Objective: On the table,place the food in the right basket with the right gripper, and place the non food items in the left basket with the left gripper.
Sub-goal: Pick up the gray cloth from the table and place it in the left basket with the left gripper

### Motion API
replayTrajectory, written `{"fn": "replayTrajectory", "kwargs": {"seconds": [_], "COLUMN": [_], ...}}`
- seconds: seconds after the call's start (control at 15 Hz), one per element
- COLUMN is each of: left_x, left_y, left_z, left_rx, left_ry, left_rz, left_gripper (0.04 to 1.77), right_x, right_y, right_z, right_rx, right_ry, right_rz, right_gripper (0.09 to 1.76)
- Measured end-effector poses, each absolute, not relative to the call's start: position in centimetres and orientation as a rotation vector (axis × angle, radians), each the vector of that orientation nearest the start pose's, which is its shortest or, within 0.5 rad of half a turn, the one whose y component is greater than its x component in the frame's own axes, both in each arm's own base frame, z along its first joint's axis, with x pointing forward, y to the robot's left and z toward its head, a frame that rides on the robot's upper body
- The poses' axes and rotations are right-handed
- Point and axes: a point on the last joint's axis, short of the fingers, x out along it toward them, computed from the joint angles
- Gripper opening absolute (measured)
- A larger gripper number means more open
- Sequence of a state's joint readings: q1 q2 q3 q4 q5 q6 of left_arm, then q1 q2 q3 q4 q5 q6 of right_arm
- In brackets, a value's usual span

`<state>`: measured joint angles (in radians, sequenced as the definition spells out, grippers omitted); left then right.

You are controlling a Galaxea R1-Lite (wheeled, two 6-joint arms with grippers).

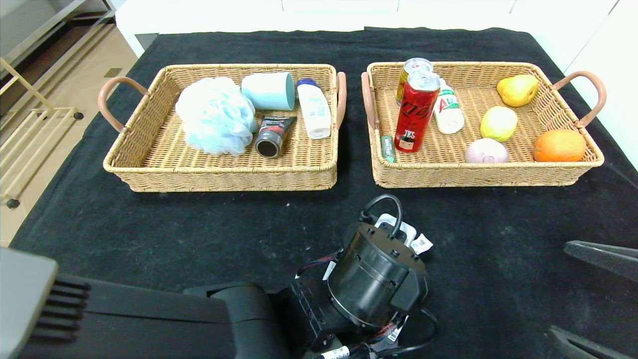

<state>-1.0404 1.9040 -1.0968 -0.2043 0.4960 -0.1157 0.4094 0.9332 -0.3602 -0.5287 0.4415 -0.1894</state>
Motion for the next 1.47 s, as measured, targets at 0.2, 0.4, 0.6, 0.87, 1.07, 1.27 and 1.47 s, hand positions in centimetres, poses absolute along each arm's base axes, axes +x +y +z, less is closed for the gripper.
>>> {"fn": "replayTrajectory", "kwargs": {"seconds": [0.2,0.4,0.6,0.87,1.07,1.27,1.47], "left_x": [18.9,18.9,18.8,18.6,18.4,18.7,19.6], "left_y": [-30.1,-30.1,-30.1,-29.3,-27.9,-26.2,-24.6], "left_z": [15.2,15.2,15.4,17.5,19.8,22.0,23.8], "left_rx": [0.313,0.302,0.292,0.251,0.186,0.131,0.093], "left_ry": [0.469,0.475,0.473,0.435,0.400,0.354,0.312], "left_rz": [-0.499,-0.499,-0.500,-0.511,-0.561,-0.553,-0.514], "left_gripper": [0.22,0.22,0.22,0.23,0.23,0.23,0.23], "right_x": [9.7,9.7,9.7,9.7,9.7,9.7,9.8], "right_y": [5.2,5.3,5.3,5.3,5.3,5.3,5.3], "right_z": [20.5,20.4,20.3,20.4,20.4,20.3,20.2], "right_rx": [-0.177,-0.177,-0.178,-0.178,-0.178,-0.178,-0.177], "right_ry": [-0.031,-0.021,-0.015,-0.017,-0.017,-0.012,-0.007], "right_rz": [0.853,0.854,0.854,0.854,0.854,0.856,0.857], "right_gripper": [1.71,1.71,1.71,1.71,1.71,1.71,1.71]}}
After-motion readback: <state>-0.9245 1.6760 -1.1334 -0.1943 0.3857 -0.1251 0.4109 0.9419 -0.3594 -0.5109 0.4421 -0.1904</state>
